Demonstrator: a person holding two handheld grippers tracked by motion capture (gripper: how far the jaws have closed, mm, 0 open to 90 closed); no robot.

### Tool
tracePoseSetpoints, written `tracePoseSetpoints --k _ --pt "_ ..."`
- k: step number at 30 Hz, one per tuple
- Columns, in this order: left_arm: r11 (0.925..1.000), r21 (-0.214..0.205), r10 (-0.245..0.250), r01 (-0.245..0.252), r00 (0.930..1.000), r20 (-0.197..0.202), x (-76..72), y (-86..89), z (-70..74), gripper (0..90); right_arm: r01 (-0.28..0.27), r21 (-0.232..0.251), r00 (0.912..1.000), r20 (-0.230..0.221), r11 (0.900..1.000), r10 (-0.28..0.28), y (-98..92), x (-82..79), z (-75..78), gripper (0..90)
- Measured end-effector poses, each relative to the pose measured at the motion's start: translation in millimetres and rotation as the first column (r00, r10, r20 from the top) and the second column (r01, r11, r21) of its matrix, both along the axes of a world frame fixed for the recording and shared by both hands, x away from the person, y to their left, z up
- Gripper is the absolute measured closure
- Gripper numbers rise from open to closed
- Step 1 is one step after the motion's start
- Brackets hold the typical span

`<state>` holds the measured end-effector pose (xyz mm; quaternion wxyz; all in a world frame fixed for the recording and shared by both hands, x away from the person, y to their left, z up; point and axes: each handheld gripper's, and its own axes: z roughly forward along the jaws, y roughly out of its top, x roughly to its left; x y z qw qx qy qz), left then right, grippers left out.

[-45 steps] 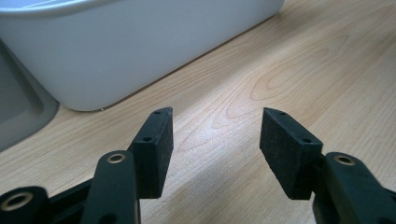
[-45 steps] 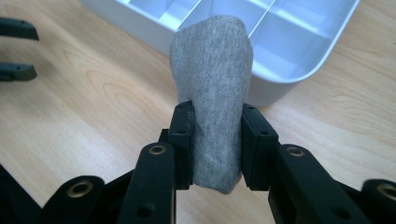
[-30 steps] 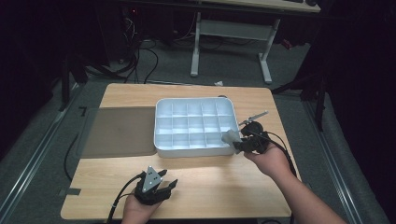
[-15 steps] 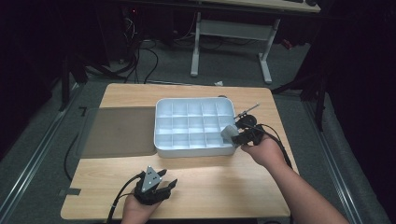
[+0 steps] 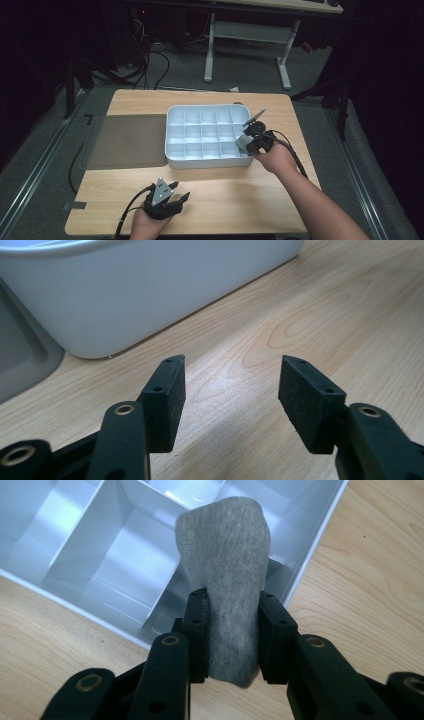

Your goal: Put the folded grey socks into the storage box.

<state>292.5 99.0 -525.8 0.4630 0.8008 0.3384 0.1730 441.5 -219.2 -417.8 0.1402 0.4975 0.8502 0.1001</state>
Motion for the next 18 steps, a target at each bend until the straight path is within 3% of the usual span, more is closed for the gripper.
tracePoseSetpoints --k 5,13,18 --pt "1.0 0.002 -0.002 0.002 1.0 -0.002 0.2 0.0 -0.3 44.7 -0.024 -0.014 0.999 -0.038 0.9996 0.023 2.2 6.8 -8.8 71.6" --pt "0.9999 0.008 -0.006 0.006 1.0 -0.007 0.5 -1.2 -1.2 44.6 -0.014 0.008 0.9934 -0.114 0.9999 0.015 -0.1 16.9 -19.5 71.8" --pt "1.0 0.008 -0.005 0.005 0.9999 -0.01 1.0 -1.4 -2.3 44.6 -0.027 0.005 0.9907 -0.133 0.9996 0.028 -0.2 20.3 -25.3 71.8"
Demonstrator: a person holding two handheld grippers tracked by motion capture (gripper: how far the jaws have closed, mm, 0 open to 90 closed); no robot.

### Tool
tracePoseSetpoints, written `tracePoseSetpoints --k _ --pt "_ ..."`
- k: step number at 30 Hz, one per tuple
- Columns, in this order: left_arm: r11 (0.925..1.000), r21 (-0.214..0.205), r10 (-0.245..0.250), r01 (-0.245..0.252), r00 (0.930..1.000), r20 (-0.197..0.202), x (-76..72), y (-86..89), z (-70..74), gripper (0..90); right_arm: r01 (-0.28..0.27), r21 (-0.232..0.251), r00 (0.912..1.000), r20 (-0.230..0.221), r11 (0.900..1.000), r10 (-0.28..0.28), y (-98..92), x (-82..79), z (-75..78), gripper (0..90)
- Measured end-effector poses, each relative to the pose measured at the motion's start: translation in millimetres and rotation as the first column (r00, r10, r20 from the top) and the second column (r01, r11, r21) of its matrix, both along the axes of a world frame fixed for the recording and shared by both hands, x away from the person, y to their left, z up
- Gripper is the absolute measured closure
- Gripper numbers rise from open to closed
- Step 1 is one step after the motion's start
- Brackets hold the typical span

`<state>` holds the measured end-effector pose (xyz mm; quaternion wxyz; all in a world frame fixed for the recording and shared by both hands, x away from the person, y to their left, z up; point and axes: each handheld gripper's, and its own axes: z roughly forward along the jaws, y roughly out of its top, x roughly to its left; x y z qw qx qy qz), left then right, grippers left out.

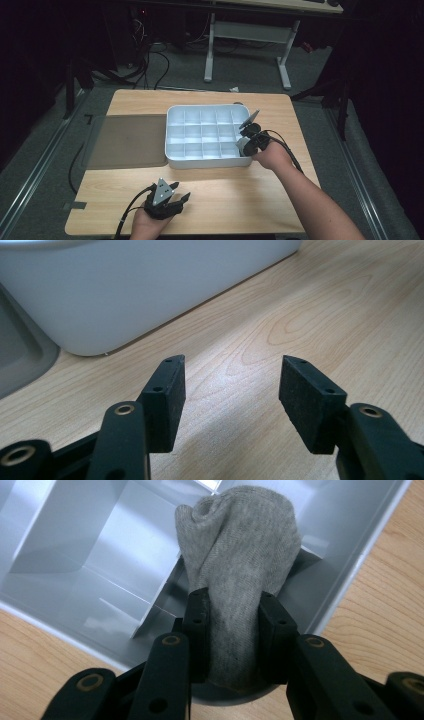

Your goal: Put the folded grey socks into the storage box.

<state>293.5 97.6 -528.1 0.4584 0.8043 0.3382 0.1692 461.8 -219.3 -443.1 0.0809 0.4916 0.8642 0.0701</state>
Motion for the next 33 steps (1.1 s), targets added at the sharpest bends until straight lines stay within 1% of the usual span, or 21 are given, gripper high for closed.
tracePoseSetpoints --k 4,5,6,7,10,11,13,16,23,28,29,30,32,33 --pt "1.0 0.001 -0.001 0.001 1.0 -0.001 0.0 -0.1 -0.1 44.6 0.007 0.01 0.9999 -0.013 0.9999 -0.007 -0.7 1.7 -3.9 71.7" --pt "1.0 0.002 -0.002 0.002 1.0 -0.001 0.0 -0.2 -0.1 44.6 0.016 0.014 0.9997 -0.017 0.9998 -0.016 -0.5 1.7 -5.1 71.8" --pt "1.0 0.003 -0.003 0.003 1.0 -0.001 -0.1 -0.3 -0.2 44.6 0.008 0.012 0.9998 -0.018 0.9999 -0.008 -0.9 2.4 -6.4 71.7" --pt "1.0 0.003 -0.003 0.003 1.0 -0.001 -0.1 -0.4 -0.3 44.6 0.017 0.013 0.9996 -0.023 0.9998 -0.017 -0.3 2.5 -7.4 71.6" --pt "1.0 0.003 -0.003 0.003 1.0 -0.001 -0.2 -0.9 -0.6 44.6 -0.005 0.004 0.9998 -0.017 1.0 0.005 0.2 3.6 -9.6 71.5" --pt "1.0 0.003 -0.004 0.004 1.0 -0.001 -0.2 -1.1 -0.7 44.6 0.007 0.003 0.9998 -0.021 1.0 -0.007 1.3 3.0 -9.7 71.4" --pt "1.0 0.005 -0.005 0.005 1.0 -0.003 -0.2 -1.3 -0.8 44.6 -0.006 -0.003 0.9998 -0.017 1.0 0.006 1.3 3.2 -10.2 71.2" --pt "0.9999 0.008 -0.008 0.008 1.0 -0.004 -0.4 -1.8 -0.8 44.5 -0.01 -0.007 0.9998 -0.015 0.9999 0.01 2.5 3.0 -11.4 70.9" --pt "0.9999 0.01 -0.01 0.01 0.9999 -0.008 -0.4 -1.8 -1.0 44.5 -0.012 -0.015 0.9996 -0.027 0.9998 0.012 5.8 3.1 -18.6 70.3" --pt "0.9998 0.013 -0.012 0.012 0.9999 -0.012 -0.1 -1.7 -1.1 44.5 -0.003 -0.007 0.9995 -0.03 1.0 0.003 6.2 3.2 -16.6 67.8" --pt "0.9998 0.013 -0.012 0.012 0.9999 -0.012 0.0 -1.7 -1.1 44.5 -0.004 -0.005 0.9995 -0.03 1.0 0.004 6.5 3.2 -15.4 66.7" --pt "0.9999 0.011 -0.011 0.011 0.9999 -0.011 0.0 -1.7 -1.2 44.5 0.006 -0.007 0.9994 -0.035 1.0 -0.007 7.6 2.4 -14.1 65.1" --pt "0.9998 0.013 -0.012 0.012 0.9998 -0.013 -0.1 -1.8 -1.1 44.5 -0.005 -0.012 0.9996 -0.026 0.9999 0.005 8.2 2.3 -11.5 61.6" --pt "0.9998 0.014 -0.013 0.013 0.9998 -0.012 -0.1 -1.8 -1.1 44.5 0.012 -0.009 0.9995 -0.028 0.9999 -0.012 8.4 2.0 -9.5 60.8"
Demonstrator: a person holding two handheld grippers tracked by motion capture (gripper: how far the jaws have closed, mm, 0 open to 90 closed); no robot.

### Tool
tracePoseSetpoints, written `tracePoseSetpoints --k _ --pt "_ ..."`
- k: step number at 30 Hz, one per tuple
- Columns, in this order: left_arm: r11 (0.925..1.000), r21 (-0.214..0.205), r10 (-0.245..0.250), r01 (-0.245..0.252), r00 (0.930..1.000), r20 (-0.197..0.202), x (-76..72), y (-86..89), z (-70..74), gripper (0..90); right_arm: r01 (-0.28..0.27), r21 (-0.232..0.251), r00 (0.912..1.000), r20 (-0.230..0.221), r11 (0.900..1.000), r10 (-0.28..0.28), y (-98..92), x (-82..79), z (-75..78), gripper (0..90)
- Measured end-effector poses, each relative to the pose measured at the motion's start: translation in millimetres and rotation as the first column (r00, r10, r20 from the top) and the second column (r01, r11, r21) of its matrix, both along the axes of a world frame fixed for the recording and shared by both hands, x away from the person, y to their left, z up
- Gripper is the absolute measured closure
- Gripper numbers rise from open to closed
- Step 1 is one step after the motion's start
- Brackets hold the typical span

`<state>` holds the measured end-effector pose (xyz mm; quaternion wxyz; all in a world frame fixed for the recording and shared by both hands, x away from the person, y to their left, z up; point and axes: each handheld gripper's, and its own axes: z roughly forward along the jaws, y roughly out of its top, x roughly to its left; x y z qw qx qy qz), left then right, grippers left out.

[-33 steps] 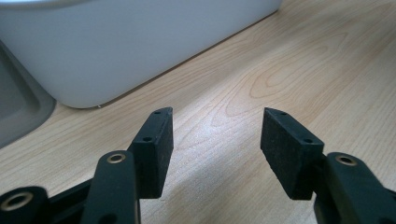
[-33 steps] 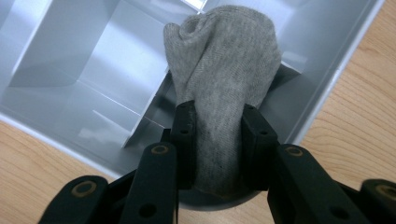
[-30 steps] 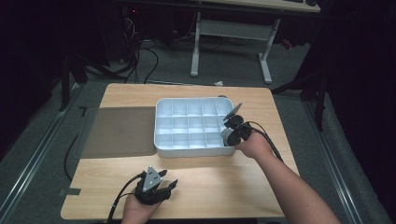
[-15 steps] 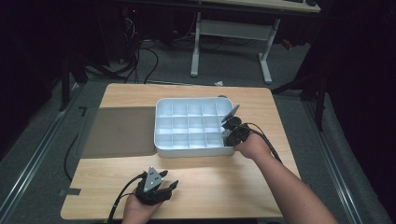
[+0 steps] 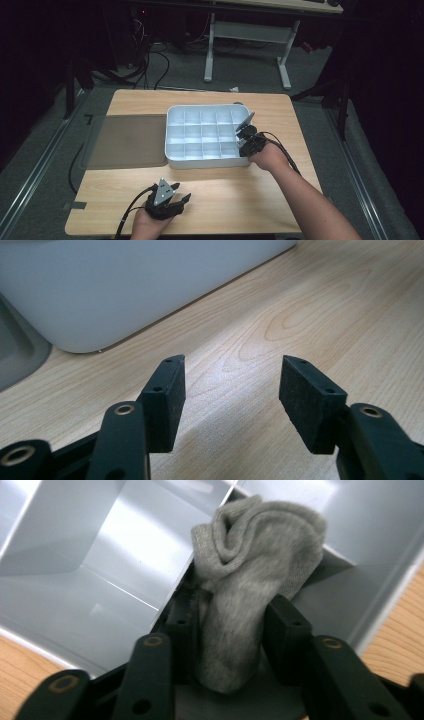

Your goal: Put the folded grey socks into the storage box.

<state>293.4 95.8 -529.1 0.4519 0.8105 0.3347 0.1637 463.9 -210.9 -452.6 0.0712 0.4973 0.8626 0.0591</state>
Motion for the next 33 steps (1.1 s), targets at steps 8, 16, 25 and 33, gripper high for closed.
tracePoseSetpoints --k 8,16,25,33 --pt "1.0 -0.001 0.0 0.0 1.0 0.002 0.6 -0.5 -1.0 44.5 -0.011 0.061 0.9989 0.046 0.998 0.008 -8.0 -0.4 22.8 59.2" --pt "1.0 -0.003 0.0 0.0 1.0 0.003 0.3 -0.5 -0.5 44.5 -0.045 0.086 0.9988 0.02 0.9952 0.043 -12.3 -8.7 36.3 88.7" --pt "1.0 -0.005 0.002 -0.002 1.0 -0.003 0.1 0.3 -0.4 44.5 -0.021 0.04 0.9993 -0.029 0.999 0.022 -11.6 -5.1 1.3 89.5" --pt "0.9999 -0.012 0.006 -0.006 1.0 -0.001 0.4 0.4 -0.7 44.5 -0.014 0.053 0.9988 -0.047 0.9985 0.017 -10.8 -2.6 1.3 88.4"
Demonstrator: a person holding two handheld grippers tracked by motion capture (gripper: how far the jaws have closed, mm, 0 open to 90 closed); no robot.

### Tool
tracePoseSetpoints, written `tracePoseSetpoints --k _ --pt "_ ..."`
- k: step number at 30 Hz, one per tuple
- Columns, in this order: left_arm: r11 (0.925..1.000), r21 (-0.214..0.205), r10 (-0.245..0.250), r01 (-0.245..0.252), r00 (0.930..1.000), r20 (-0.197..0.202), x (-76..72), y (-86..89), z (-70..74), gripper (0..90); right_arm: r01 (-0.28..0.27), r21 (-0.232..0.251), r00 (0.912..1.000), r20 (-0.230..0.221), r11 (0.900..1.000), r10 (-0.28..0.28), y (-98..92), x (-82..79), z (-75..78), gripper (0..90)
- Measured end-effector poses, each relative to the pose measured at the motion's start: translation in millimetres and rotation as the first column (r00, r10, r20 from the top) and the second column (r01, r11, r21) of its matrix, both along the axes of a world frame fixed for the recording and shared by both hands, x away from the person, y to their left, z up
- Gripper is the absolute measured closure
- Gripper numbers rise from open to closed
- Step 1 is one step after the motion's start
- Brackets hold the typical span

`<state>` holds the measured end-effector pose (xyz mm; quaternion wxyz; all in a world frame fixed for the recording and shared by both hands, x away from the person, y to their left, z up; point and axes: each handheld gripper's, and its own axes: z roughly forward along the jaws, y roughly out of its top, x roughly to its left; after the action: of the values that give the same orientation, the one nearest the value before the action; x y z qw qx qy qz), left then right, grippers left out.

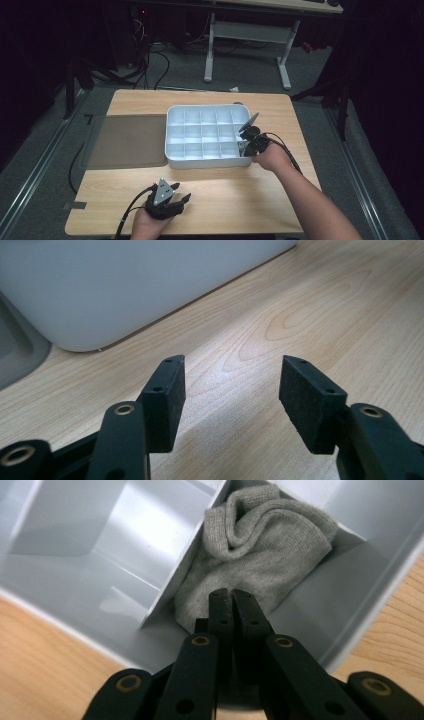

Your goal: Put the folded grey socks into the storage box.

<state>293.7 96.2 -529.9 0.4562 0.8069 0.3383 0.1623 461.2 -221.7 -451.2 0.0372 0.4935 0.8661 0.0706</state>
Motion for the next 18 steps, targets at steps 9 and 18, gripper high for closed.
tracePoseSetpoints --k 9,18 --pt "1.0 0.008 -0.005 0.005 1.0 0.0 -0.1 -0.7 -0.6 44.4 0.045 0.04 0.9941 0.097 0.9982 -0.049 -2.8 12.2 27.7 87.5" --pt "1.0 0.001 0.0 0.0 1.0 -0.002 0.2 1.1 -0.7 44.5 0.036 -0.024 0.9988 0.033 0.999 -0.036 7.1 29.9 -5.9 90.0"
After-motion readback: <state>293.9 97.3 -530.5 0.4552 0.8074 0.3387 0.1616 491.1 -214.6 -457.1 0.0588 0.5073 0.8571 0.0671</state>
